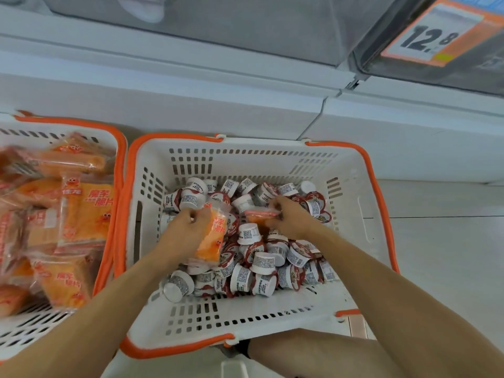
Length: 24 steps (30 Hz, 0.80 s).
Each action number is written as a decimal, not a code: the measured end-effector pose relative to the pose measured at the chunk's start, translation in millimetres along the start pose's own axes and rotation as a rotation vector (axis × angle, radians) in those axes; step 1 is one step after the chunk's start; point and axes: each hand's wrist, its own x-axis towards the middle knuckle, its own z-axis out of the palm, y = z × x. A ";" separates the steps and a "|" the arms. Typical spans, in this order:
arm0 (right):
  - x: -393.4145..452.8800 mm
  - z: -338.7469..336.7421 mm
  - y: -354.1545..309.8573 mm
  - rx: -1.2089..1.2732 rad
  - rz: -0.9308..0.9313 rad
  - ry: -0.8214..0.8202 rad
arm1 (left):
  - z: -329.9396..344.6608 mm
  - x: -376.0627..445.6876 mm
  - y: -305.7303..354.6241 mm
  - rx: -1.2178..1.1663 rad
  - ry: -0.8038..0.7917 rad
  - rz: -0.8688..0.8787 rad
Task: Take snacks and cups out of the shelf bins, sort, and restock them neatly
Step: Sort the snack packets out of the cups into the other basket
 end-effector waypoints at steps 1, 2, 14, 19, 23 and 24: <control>-7.5 -7.7 -4.4 0.019 -0.004 0.020 | -0.6 -0.6 -0.6 -0.016 0.011 0.016; -15.2 -16.5 -11.7 0.027 -0.019 0.066 | -0.9 -0.5 -1.4 -0.034 0.022 0.025; -25.4 3.4 -74.1 0.640 -0.082 -0.243 | -10.6 -17.1 5.3 -0.211 -0.034 -0.006; 14.2 20.2 -22.1 -0.035 -0.015 -0.074 | -16.7 -11.9 -11.9 -0.139 0.054 -0.082; 27.9 35.2 -24.4 -0.164 -0.053 -0.203 | -11.2 -11.9 -15.0 -0.053 0.028 -0.067; 32.7 38.8 -27.4 -0.193 -0.059 -0.226 | -10.4 -10.8 -16.6 -0.043 0.019 -0.081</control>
